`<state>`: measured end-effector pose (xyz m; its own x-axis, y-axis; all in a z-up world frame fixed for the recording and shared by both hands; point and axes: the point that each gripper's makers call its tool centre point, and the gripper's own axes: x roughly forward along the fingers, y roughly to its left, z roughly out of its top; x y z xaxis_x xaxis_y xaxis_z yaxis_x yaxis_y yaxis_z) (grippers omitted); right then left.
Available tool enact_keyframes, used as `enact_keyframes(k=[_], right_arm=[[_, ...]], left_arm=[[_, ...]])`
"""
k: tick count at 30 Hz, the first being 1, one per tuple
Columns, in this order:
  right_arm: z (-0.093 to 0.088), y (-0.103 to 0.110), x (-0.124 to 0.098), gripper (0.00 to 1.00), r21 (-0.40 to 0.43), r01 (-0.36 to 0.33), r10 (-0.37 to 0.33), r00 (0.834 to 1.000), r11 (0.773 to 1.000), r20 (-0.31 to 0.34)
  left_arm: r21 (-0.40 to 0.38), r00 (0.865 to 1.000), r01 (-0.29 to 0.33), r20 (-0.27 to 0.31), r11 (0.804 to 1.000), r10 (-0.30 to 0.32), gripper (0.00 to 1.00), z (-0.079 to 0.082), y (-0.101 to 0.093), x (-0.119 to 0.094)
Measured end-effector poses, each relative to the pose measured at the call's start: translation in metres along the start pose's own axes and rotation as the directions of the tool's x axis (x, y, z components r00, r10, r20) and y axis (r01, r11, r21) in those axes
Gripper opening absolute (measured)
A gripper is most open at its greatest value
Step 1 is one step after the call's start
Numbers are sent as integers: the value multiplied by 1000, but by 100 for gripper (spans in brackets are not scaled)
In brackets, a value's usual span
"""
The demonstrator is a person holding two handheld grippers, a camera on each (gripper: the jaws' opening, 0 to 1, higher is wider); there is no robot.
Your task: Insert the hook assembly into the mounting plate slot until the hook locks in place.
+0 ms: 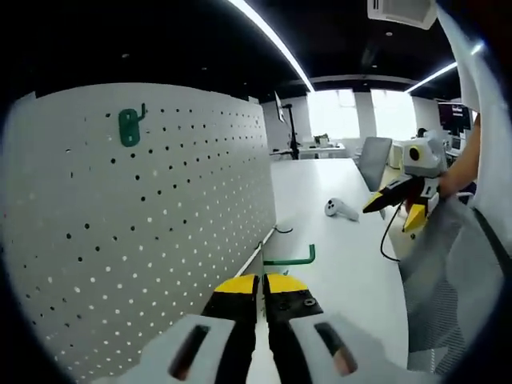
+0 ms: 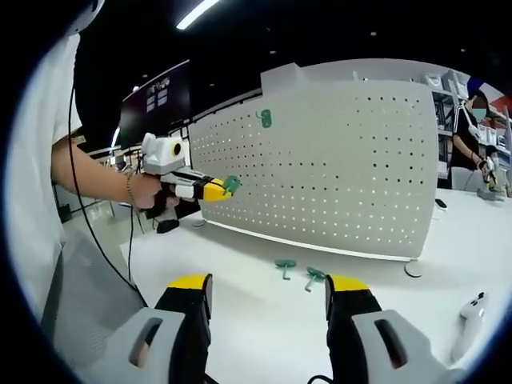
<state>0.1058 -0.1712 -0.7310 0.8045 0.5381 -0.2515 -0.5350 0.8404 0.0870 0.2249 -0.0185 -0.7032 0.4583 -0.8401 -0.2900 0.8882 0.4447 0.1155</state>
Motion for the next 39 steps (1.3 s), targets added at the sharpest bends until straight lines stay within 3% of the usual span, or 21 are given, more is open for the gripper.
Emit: enact_keyframes(k=[15,39], right_arm=[[0,1,0,57,-8,-1,0,1000,1000,-7],[-3,2,0,56,-6,-3,3,1000,1000,-22]], left_arm=[[-50,994,-67,88,997,71,3,16,-7,-14],[-130,962,-142,214,981,168,3,51,-14,-45]])
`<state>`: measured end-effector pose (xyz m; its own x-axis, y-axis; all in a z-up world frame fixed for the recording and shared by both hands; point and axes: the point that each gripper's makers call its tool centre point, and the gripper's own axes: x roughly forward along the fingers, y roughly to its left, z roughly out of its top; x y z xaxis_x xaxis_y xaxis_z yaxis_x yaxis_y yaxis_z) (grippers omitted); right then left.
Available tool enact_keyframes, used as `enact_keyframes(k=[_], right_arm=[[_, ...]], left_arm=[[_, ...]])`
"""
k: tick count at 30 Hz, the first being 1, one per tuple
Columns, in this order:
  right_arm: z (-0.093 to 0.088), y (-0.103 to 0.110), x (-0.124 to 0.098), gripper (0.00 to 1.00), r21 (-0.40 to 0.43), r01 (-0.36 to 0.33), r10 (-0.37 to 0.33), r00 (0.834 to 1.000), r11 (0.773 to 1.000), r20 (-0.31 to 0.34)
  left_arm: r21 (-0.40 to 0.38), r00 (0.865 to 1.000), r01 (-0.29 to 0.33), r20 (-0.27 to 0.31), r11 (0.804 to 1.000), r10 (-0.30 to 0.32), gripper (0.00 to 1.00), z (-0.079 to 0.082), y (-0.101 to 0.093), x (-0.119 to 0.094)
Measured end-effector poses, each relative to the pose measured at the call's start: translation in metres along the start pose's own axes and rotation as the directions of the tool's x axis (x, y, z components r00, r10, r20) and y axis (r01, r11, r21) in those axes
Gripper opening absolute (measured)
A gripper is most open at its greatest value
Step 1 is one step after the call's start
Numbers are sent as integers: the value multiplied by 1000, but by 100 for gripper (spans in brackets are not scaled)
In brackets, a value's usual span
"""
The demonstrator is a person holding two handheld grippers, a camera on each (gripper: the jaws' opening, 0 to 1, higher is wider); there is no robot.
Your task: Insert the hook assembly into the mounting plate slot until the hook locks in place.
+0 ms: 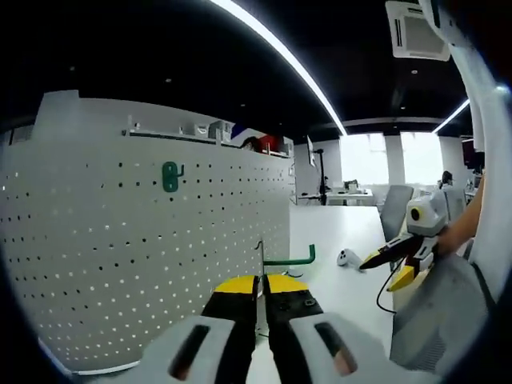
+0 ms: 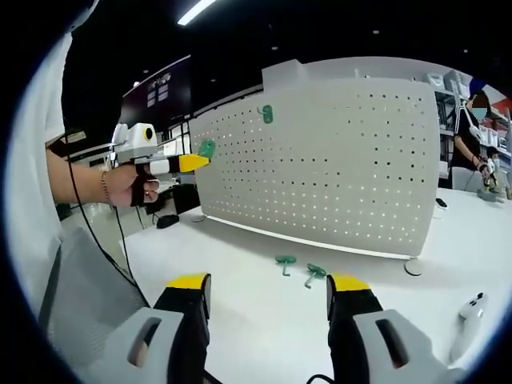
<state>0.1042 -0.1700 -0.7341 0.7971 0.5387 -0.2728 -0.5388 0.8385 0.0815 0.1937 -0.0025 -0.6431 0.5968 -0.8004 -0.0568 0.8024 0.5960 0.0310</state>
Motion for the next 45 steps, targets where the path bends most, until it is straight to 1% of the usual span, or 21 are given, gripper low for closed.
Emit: enact_keyframes(k=[1,7,11,13,14,16,17,18,19,20,23,24,26,31,36,39,45], right_arm=[[0,0,0,56,0,0,0,1000,1000,-1],[0,-1,0,56,-2,1,-1,1000,1000,0],[2,-1,0,54,-4,0,0,1000,1000,17],[9,0,-1,53,1,-3,3,999,1000,51],[15,0,-3,53,1,-4,4,996,1000,87],[24,1,-5,54,20,-14,11,992,1000,128],[25,0,-6,54,14,-14,12,991,1000,132],[31,0,-7,54,1,-15,15,986,1000,164],[34,0,-8,54,-4,-16,16,984,1000,178],[43,3,-10,54,7,-31,28,976,999,218],[60,5,-13,56,9,-45,41,962,999,269],[63,5,-12,56,0,-43,41,961,999,272],[64,6,-9,56,-6,-47,47,964,999,260],[66,9,-8,56,-5,-60,60,964,998,260],[75,21,-2,52,-10,-103,102,962,995,255],[82,28,3,49,10,-141,133,956,990,262],[90,32,8,48,57,-171,147,945,984,292]], left_arm=[[-9,1000,-3,9,1000,3,3,2,-1,0],[-3,1000,-6,13,1000,6,3,4,-1,1],[-5,1000,-11,12,1000,11,3,3,1,0],[-10,1000,-11,14,1000,11,3,3,1,0],[-10,1000,-12,10,1000,13,3,2,1,0],[-11,1000,-14,8,1000,14,3,1,2,0],[-13,1000,-13,8,1000,13,3,0,1,0],[-14,1000,-13,5,1000,13,3,-1,1,0],[-12,1000,-14,3,1000,14,3,-2,1,0],[-11,1000,-14,1,1000,14,3,-2,0,0],[-16,1000,-18,-2,1000,18,3,-3,0,-1],[-18,1000,-18,-1,1000,18,3,-4,-1,-1],[-18,1000,-19,-3,1000,19,3,-4,-1,-2],[-19,1000,-21,-1,1000,21,3,-4,-2,-2],[-17,1000,-24,2,1000,24,3,-2,-2,-2],[-19,1000,-29,0,999,29,3,-3,-1,-3],[-12,999,-49,8,999,49,3,-1,0,-5]])
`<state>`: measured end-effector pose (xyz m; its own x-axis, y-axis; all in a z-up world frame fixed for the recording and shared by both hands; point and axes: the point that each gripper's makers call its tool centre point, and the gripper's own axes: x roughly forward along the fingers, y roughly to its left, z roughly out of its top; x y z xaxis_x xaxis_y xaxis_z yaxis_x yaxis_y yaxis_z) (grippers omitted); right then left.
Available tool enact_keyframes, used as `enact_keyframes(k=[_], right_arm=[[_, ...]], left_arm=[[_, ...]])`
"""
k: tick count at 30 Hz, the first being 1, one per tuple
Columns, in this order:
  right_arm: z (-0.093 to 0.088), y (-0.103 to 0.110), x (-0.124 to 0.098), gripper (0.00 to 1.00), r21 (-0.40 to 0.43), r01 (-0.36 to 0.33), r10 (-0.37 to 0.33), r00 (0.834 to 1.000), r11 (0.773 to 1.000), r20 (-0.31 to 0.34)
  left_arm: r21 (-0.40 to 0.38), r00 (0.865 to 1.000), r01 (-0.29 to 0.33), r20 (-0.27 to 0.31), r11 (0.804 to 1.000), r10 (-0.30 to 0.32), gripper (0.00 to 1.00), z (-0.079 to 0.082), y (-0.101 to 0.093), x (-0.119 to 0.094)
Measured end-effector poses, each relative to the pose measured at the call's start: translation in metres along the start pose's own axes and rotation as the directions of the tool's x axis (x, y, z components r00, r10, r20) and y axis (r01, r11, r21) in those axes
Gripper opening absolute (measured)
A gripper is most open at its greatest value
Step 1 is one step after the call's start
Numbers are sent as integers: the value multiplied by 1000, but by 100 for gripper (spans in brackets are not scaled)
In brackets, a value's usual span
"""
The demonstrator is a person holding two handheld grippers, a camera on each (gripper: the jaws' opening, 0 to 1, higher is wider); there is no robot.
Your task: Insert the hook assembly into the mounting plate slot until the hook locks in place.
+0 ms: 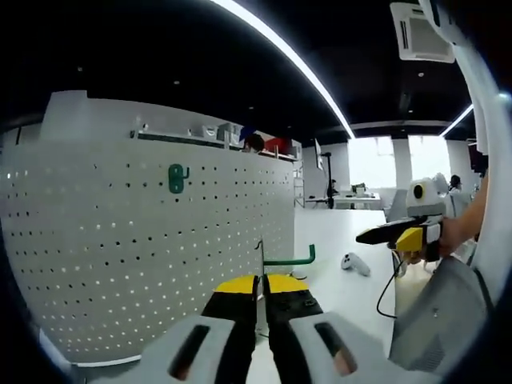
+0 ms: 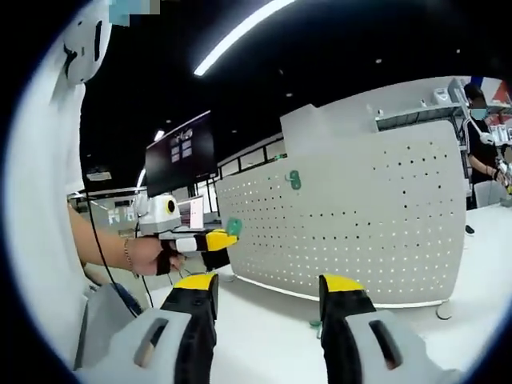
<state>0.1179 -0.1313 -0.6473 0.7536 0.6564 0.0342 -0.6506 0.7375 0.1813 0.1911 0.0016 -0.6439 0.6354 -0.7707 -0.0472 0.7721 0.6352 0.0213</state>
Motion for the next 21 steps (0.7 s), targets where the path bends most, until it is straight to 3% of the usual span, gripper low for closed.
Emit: enact_keyframes(k=[5,21], right_arm=[[5,4,8,47,114,-24,20,999,993,41],[7,26,40,43,117,-106,100,994,988,49]], left_arm=[[8,1000,-7,-3,1000,7,3,0,-1,0],[33,1000,-12,18,999,12,3,7,-7,2]])
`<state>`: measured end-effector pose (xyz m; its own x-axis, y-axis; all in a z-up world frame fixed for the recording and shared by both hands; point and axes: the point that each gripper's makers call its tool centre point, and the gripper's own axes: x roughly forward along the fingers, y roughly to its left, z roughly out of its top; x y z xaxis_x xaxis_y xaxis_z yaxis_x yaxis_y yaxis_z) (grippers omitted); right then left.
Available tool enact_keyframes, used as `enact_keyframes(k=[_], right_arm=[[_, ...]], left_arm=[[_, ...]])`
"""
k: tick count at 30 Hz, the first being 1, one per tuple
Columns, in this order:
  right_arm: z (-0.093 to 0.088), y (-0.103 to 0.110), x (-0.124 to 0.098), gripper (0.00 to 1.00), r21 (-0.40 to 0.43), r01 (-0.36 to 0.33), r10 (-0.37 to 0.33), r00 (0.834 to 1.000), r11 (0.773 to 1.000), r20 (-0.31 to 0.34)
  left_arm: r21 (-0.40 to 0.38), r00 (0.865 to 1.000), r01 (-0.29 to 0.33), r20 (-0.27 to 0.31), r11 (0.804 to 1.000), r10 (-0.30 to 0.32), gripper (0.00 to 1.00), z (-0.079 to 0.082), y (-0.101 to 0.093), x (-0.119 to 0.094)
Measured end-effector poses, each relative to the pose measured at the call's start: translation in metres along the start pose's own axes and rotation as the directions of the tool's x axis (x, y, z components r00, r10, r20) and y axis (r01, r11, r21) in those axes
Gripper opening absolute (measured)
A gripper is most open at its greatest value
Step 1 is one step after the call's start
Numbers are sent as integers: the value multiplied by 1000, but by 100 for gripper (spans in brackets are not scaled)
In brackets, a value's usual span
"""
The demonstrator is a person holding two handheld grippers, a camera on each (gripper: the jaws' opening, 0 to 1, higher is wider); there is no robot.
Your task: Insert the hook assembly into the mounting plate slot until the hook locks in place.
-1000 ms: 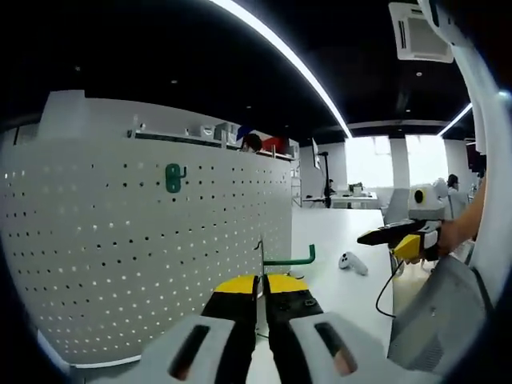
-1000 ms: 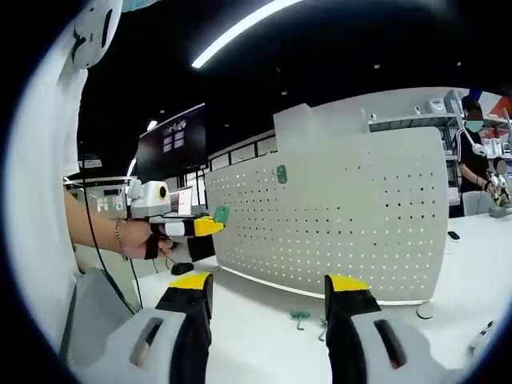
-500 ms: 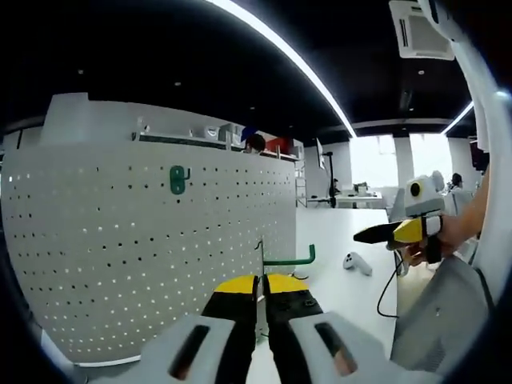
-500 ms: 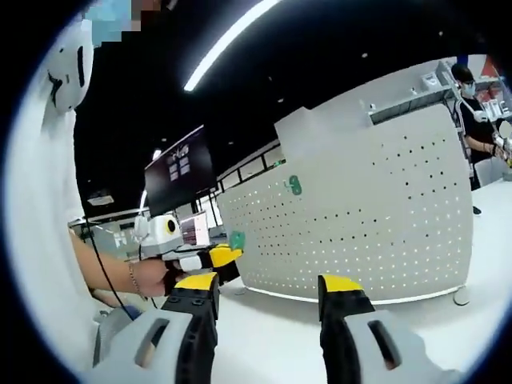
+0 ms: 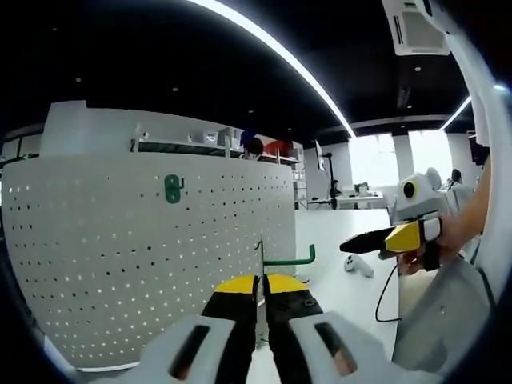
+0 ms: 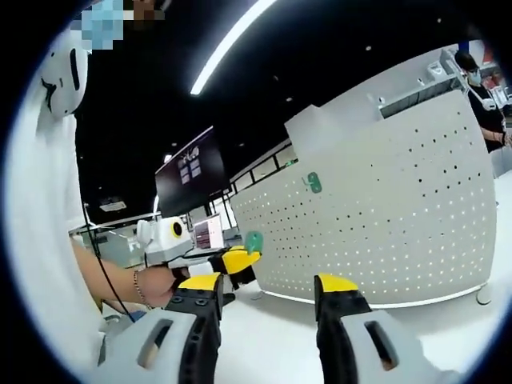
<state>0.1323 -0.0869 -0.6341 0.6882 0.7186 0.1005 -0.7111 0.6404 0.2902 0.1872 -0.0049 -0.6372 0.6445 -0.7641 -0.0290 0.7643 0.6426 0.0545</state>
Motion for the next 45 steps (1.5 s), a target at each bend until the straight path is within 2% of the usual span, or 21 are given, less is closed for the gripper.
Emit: enact_keyframes(k=[24,27,29,40,45], right_arm=[[7,22,50,38,-23,-86,87,996,996,16],[10,19,58,37,-11,-80,81,996,997,25],[9,20,62,36,-34,-81,82,997,996,10],[11,25,75,32,-21,-97,97,995,995,17],[10,29,82,29,-25,-107,107,994,994,1]], left_arm=[[4,1000,-8,0,1000,8,3,4,2,-3],[1,1000,-12,-3,1000,12,3,2,2,-4],[1,1000,-13,0,1000,13,3,3,2,-5],[5,1000,-14,6,1000,14,3,6,2,-4],[1,1000,-11,7,1000,11,3,6,1,-4]])
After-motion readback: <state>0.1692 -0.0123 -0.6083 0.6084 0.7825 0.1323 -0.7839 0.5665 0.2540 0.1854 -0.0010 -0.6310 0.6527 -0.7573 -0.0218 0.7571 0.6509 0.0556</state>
